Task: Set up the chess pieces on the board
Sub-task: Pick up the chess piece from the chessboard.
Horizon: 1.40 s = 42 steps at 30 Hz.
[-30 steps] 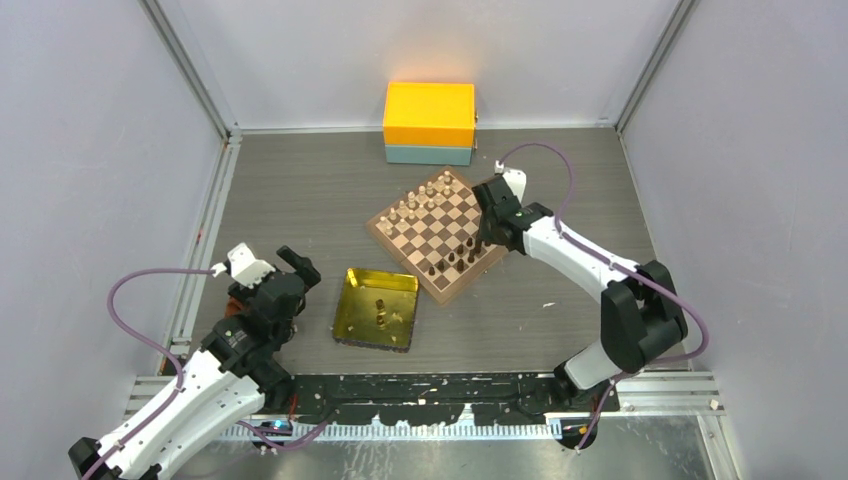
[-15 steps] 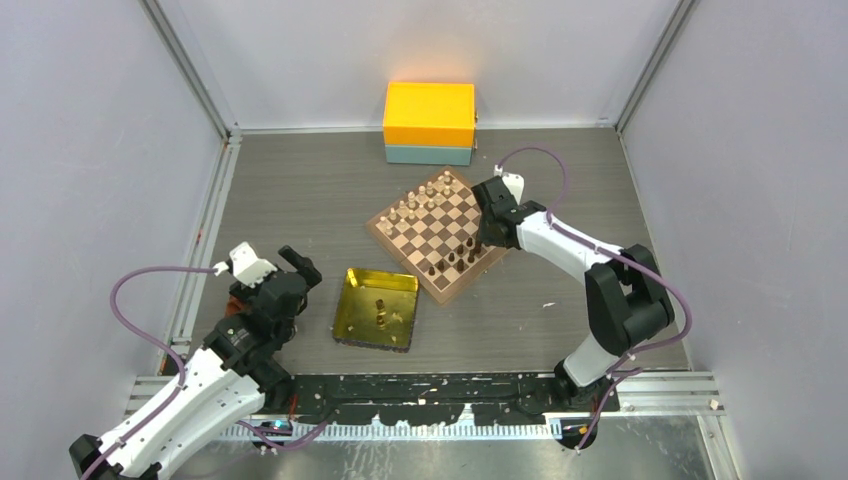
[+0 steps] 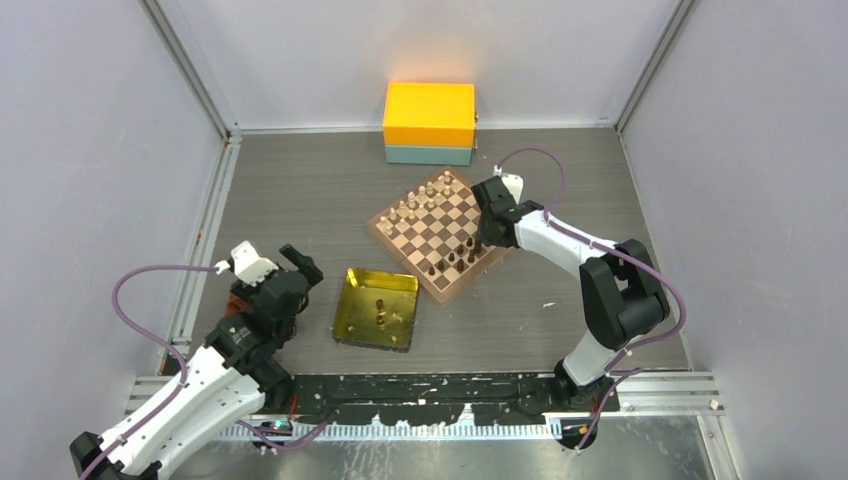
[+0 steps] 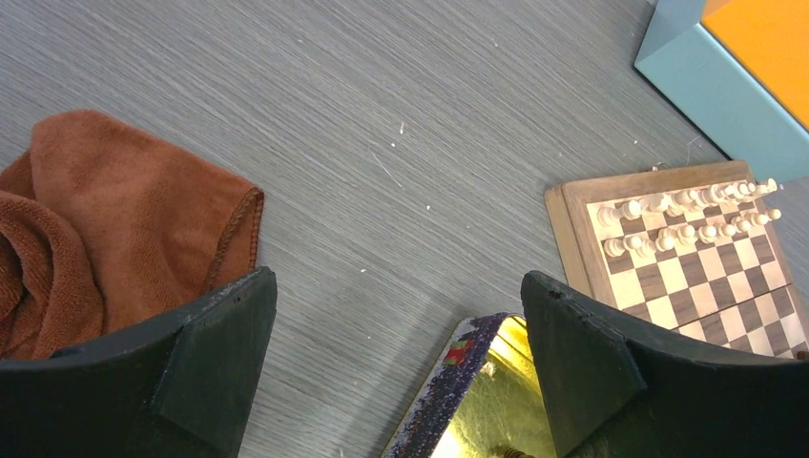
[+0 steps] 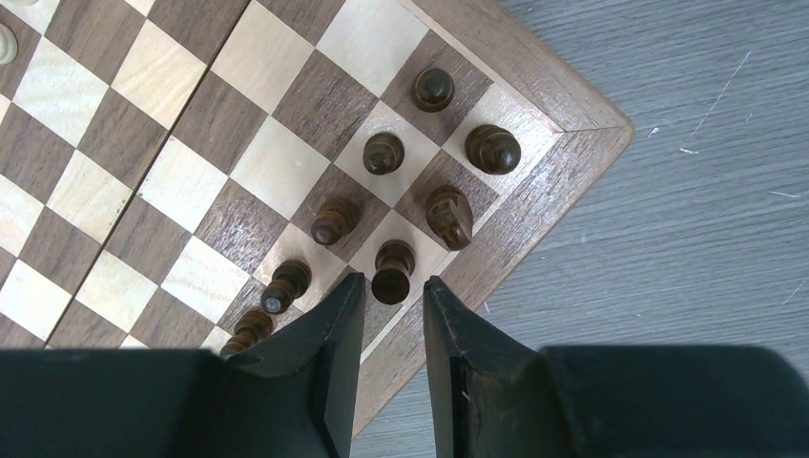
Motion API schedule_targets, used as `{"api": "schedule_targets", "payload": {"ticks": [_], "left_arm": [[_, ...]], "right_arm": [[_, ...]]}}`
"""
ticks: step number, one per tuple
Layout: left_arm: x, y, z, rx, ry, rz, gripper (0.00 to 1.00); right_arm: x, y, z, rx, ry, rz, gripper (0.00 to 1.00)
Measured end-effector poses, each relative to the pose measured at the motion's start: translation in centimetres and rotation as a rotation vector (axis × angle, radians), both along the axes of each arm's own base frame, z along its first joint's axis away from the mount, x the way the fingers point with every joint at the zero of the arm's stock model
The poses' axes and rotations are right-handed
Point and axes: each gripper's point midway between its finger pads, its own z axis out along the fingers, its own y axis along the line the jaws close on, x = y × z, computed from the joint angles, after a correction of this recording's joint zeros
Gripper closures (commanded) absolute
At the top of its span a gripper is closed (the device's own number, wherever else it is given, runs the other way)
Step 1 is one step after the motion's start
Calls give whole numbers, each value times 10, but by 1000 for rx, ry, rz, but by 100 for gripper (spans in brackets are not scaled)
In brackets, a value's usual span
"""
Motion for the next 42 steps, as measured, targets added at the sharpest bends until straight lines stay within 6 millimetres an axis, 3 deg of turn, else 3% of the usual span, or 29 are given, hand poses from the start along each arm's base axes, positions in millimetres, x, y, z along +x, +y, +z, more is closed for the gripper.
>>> {"api": "schedule_targets", "payload": {"ticks": [13,30,37,42], "left_arm": [[2,-1,-1,1,0,-1,0],[2,-2,-3,4,3,-1,0],[2,-2,-3,3,3,-1,0],[2,-2,-3,2,3,-1,0]], "right_arm": [[3,-2,-3,2,1,-8,68],[5,-2,-3,4,-3,-10,98],[4,-2,-1,5,-6,-6,99],[4,-3,17,19,-41,-4,99]]}}
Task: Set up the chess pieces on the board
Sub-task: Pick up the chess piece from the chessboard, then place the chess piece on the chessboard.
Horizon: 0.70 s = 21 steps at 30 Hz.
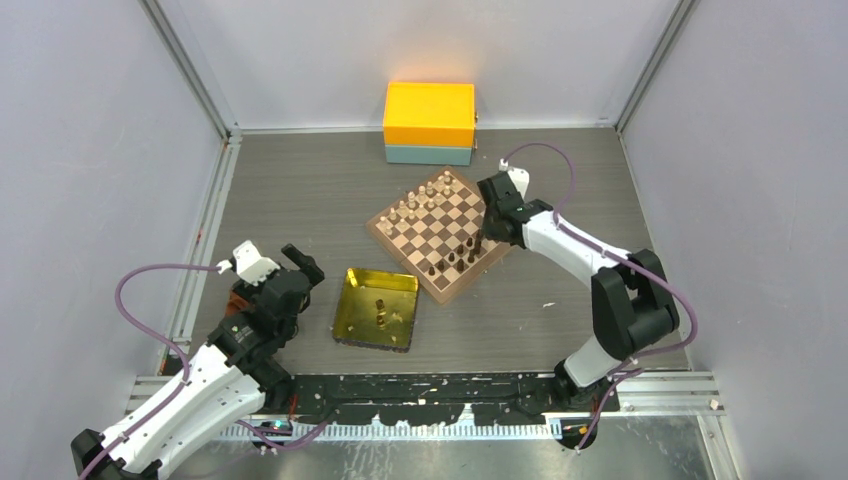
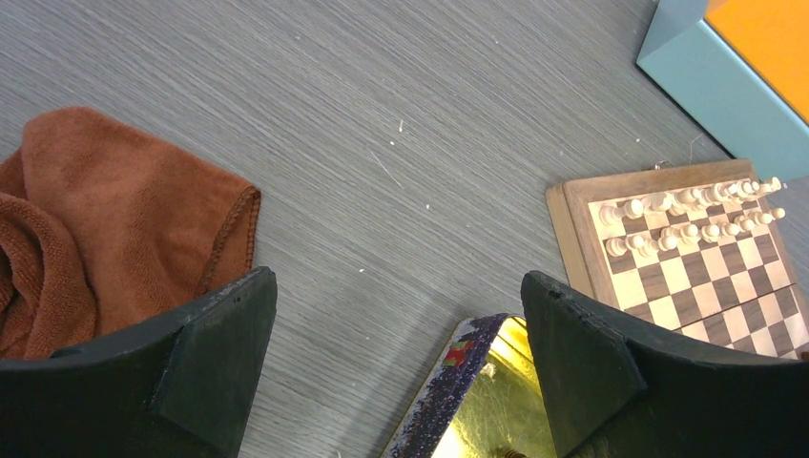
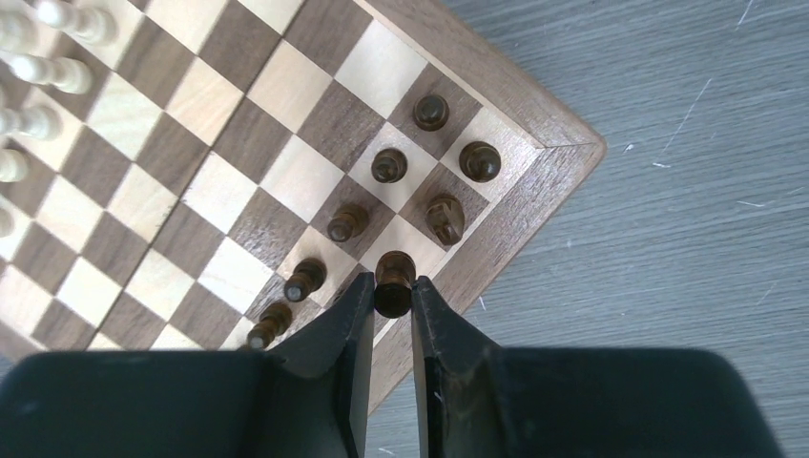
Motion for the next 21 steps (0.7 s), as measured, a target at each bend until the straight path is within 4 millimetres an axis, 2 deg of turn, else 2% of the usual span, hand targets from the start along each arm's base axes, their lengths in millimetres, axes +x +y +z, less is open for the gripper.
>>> {"api": "schedule_targets", "payload": {"ticks": [6,10,14,17,21], "left_arm": [[0,0,0,-2,-1,0,0],[0,0,1,-4,-3,0,0],[0,0,1,-5,-4,0,0],[0,0,1,-5,-4,0,0],[-1,0,1,-4,-3,0,0]], "right_arm": [[-4,-1,30,27,-62,7,99],[-14,4,51,36,-96,34,99],[-36,25,68,27,-116,120,99],[-55,49,79,23,-120,206,99],[-75,75,87,21,-117,296,99]]}}
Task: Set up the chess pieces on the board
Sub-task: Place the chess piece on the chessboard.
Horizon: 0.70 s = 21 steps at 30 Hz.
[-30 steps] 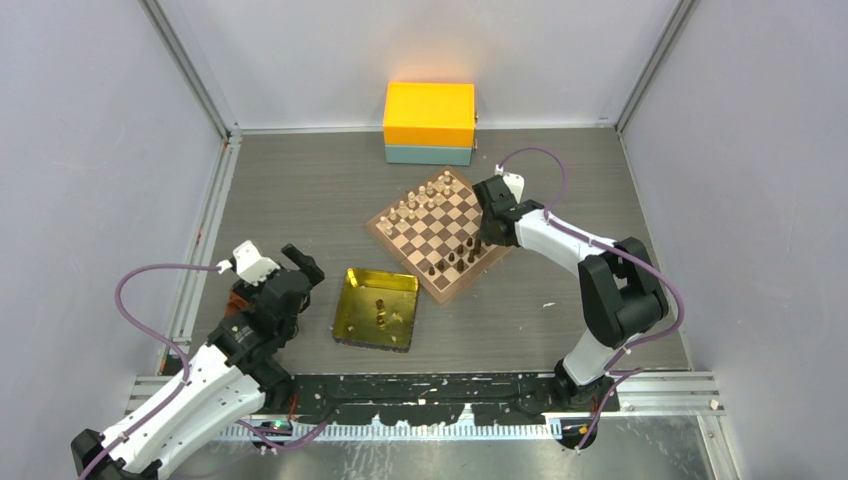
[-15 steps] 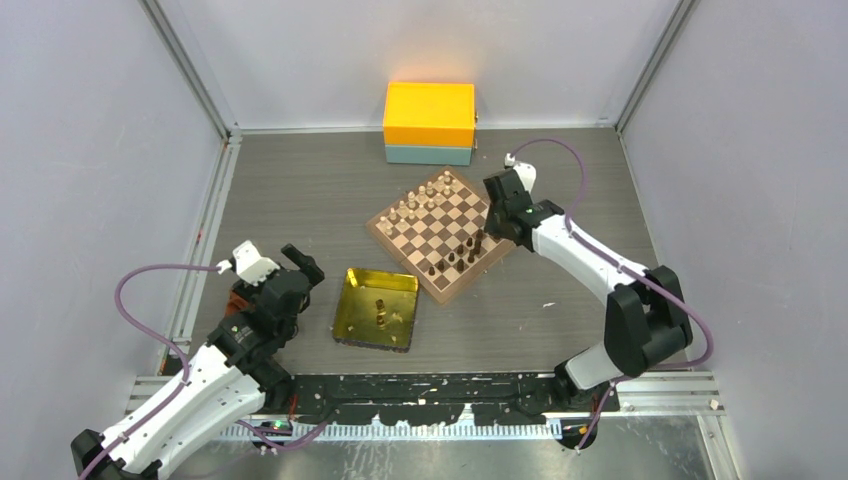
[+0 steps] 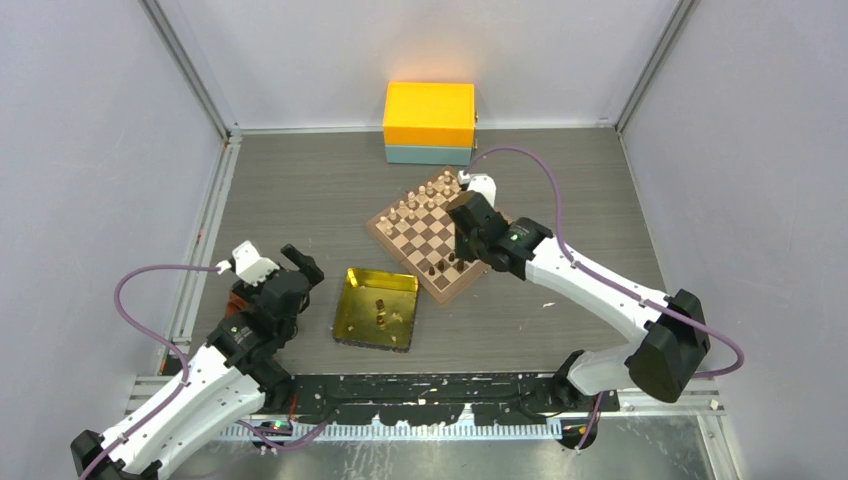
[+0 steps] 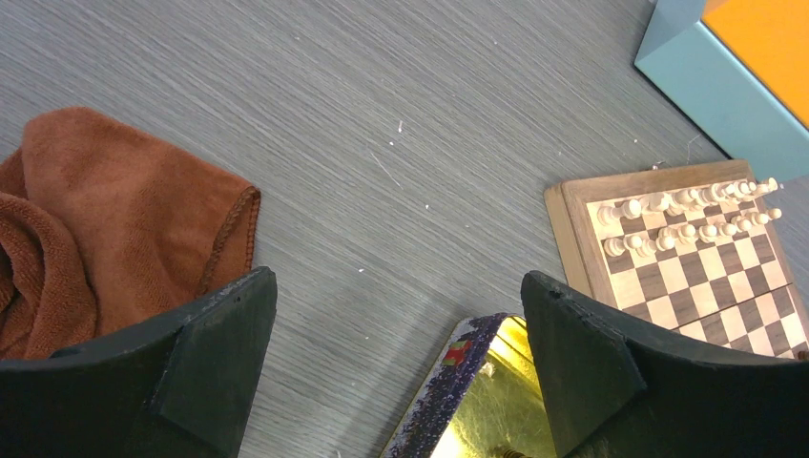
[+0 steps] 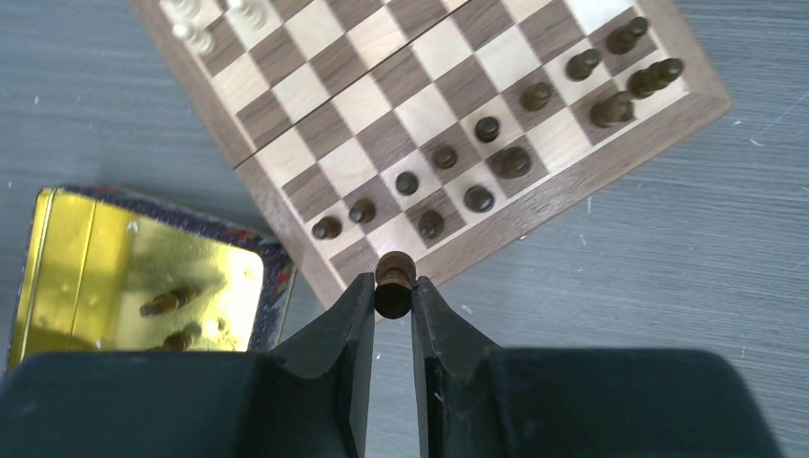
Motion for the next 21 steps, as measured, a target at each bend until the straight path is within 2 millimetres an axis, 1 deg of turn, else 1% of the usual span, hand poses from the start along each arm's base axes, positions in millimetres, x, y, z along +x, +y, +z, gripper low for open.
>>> {"api": "schedule_targets", "payload": {"ticks": [2,4,6,8,13,15,21], "left_arm": [[0,0,0,0,-1,0,0],[0,0,0,-1,-1,0,0],[-1,1,1,-2,-3,0,0],[-1,1,2,-6,-7,0,0],[-2,1,3,-10,-13,0,0],[-2,2,3,-11,-13,0,0],[-2,2,3,-11,-14,0,0]], "right_arm": [[-9,8,0,-7,7,32,99],[-17,16,-5,-20,22,57,99],[-22,21,-13,-37,46,73,99],[-26,26,-26,-63,76,86,99],[-32,32,-56,-123,150,104,99],[-34,34,-65,-139,170,110,99],[-33,40,-77,-142,193,115,99]]}}
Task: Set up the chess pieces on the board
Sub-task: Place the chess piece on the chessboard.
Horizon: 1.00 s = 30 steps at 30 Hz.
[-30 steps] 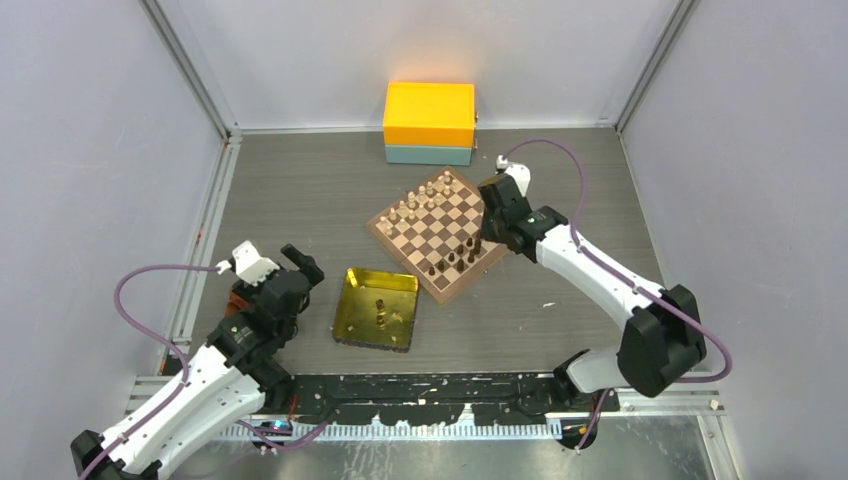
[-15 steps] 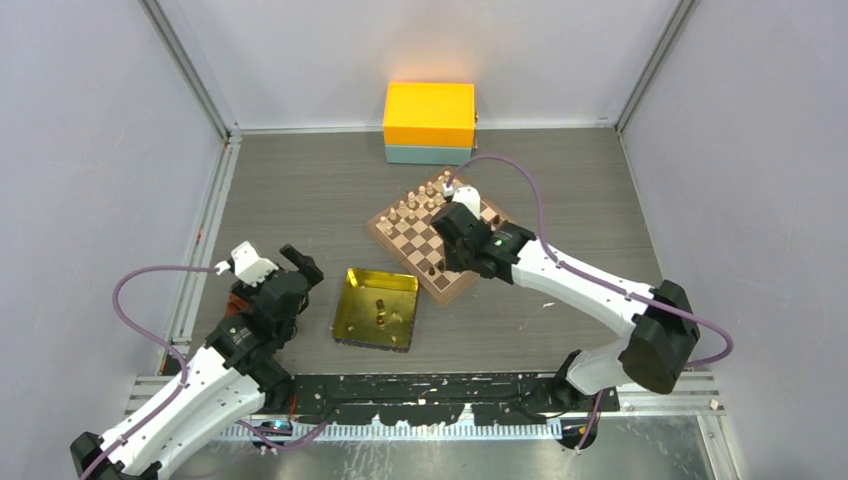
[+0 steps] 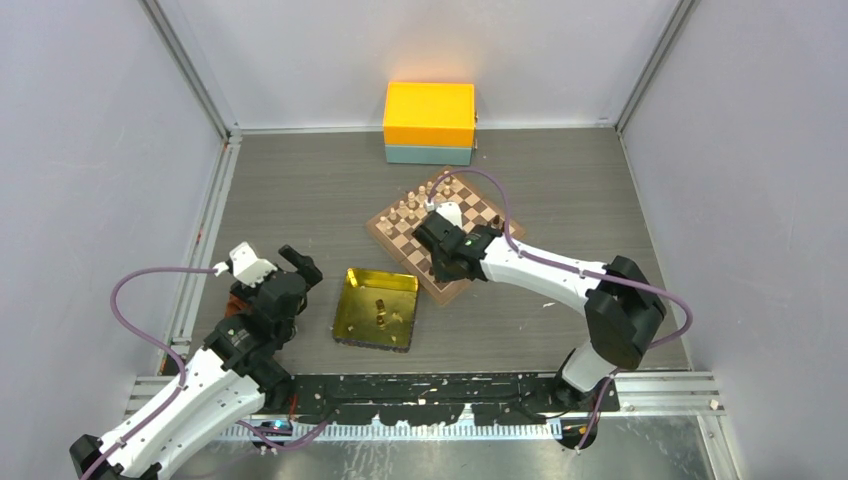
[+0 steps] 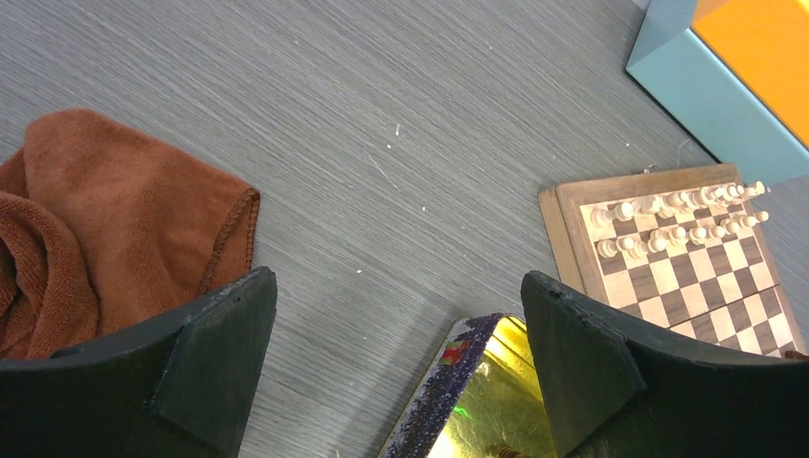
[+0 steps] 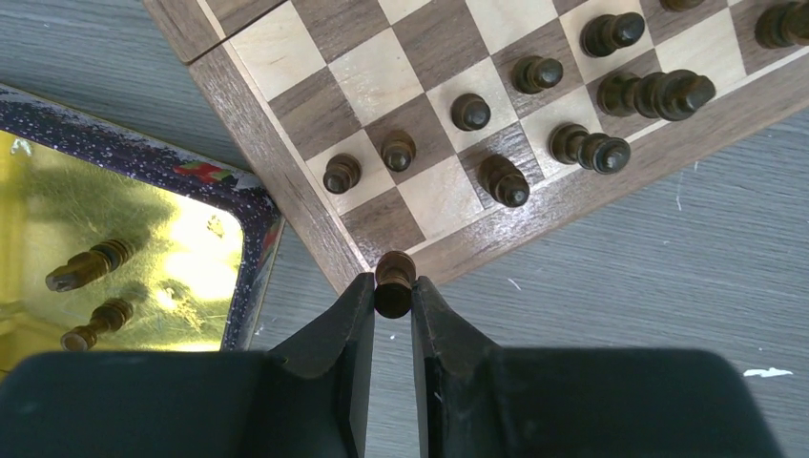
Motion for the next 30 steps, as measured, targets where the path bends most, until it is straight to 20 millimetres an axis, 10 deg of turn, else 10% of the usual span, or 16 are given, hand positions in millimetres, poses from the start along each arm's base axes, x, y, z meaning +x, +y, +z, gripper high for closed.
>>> {"api": "schedule_targets", "payload": {"ticks": [30], "left_arm": [[0,0,0,-1,0,-1,0]], "right_arm": [[11,16,-24,19,8,1,99]]}}
